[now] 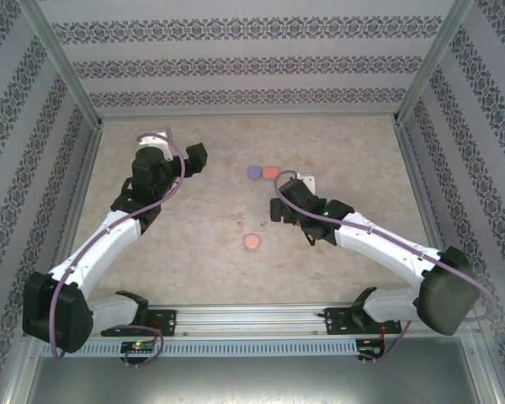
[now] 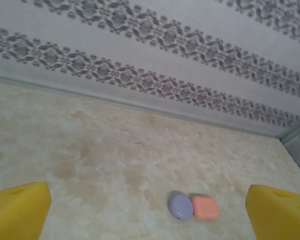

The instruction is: Insert the wireless bluetooth earbuds into the charging case

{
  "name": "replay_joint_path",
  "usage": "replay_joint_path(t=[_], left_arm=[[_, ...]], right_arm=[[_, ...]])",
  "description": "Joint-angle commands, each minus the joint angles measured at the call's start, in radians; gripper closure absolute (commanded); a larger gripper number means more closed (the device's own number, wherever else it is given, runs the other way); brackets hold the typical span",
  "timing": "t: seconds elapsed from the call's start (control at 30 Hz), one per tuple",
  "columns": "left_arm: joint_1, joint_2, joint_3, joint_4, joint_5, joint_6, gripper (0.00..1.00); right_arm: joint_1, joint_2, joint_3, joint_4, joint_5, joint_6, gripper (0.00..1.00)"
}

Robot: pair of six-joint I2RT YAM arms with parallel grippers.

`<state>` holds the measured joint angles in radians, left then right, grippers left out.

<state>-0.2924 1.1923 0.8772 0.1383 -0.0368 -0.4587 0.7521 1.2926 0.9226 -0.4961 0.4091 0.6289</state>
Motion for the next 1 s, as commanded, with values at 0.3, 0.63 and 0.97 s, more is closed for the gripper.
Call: replay_joint_path(t=[0.3,0.63,0.97], left_arm=[[0.009,-0.094,0.001,-0.065,-0.195,-0.077,0.00],[0.009,-0.146,-0.012,-0.077,-0.199,-0.086,0.00],[-0.010,-0.111,0.033,-0.286,-0.217,-0.250,0.00]], right_arm=[[0.073,0.056,0.142,-0.041,0.270,-0.067,0.02],[0.079,0.088,0.197,-0.030,0.170,-0.115,0.02],[0.081,0.146,0.261,-0.104,-0.039,-0.009,0.02]])
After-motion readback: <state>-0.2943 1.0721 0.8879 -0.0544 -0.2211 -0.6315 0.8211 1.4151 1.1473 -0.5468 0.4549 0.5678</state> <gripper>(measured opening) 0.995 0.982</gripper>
